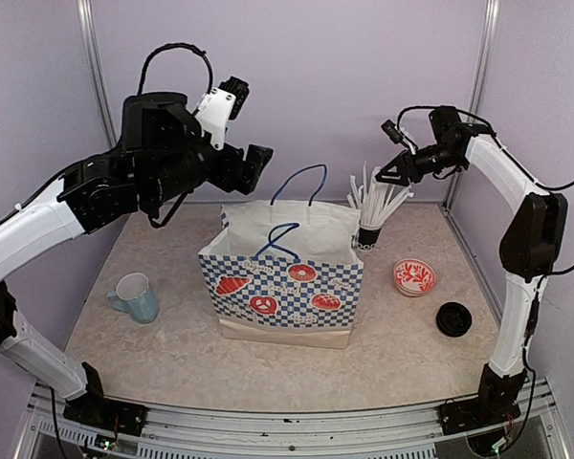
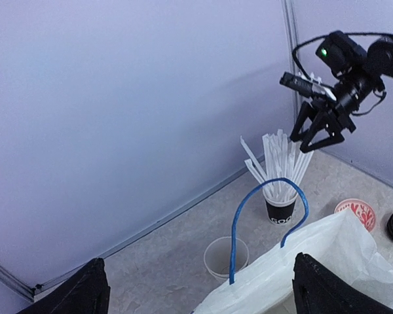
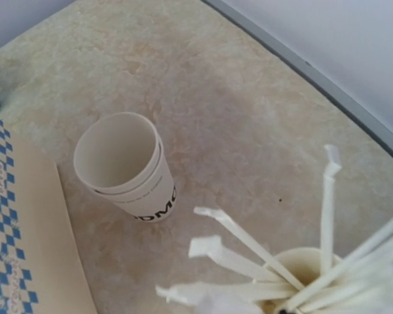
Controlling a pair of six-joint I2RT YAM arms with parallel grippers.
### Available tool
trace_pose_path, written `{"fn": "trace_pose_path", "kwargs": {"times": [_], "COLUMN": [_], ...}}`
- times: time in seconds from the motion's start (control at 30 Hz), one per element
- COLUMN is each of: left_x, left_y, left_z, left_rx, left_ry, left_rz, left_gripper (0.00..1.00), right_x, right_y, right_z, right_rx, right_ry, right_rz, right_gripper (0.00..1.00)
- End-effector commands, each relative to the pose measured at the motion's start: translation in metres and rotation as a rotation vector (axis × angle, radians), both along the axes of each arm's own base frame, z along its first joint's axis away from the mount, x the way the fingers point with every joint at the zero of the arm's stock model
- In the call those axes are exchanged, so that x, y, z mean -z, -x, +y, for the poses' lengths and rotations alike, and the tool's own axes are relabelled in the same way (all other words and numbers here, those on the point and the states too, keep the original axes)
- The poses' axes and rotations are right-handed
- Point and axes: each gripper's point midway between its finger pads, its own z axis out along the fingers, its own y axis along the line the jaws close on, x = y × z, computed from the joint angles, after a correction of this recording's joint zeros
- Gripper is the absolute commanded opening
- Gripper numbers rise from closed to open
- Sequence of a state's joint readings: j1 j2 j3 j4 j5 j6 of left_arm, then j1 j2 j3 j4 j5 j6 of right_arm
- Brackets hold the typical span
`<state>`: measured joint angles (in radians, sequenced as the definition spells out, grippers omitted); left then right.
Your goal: Pack the takeout coffee
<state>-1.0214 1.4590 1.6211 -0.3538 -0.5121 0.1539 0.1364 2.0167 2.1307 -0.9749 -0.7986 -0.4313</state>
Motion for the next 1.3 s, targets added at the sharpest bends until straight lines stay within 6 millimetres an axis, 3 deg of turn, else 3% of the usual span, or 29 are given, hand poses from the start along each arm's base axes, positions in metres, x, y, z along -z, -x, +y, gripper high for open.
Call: {"fn": "trace_pose_path", "kwargs": {"times": [0.0,0.27,0.43,0.57,0.87,1.03,1.27], "left_x": [-0.028,-0.023,-0.020,-0.021,-0.024,-0.027,-0.031], "left_y": [0.001,0.008,0.008,0.008,0.003,-0.004,-0.005], "left_z": [0.034,0.057,0.061,0.064,0.076,0.086,0.093], "left_rx": [-0.066,-0.110,-0.127,-0.136,-0.185,-0.231,-0.255], "left_ry": [0.154,0.187,0.191,0.190,0.177,0.178,0.197], "left_rz": [-0.033,-0.014,-0.010,-0.013,-0.039,-0.053,-0.059], "left_gripper": [0.94,0.94,0.93,0.93,0.94,0.94,0.94], "right_x": [0.014,0.023,0.021,0.007,-0.093,-0.146,-0.188], "right_y": [-0.013,-0.021,-0.020,-0.008,0.044,0.091,0.160], "right_z": [0.010,0.017,0.020,0.022,0.011,0.012,0.031], "right_rx": [0.012,0.011,-0.005,-0.024,-0.010,-0.084,-0.262], "right_ry": [0.015,0.009,-0.011,-0.020,-0.028,-0.083,-0.176], "right_rz": [0.018,0.035,0.042,0.023,-0.211,-0.336,-0.422], "right_gripper": [0.51,0.42,0.09,0.00,0.00,0.00,0.00]}}
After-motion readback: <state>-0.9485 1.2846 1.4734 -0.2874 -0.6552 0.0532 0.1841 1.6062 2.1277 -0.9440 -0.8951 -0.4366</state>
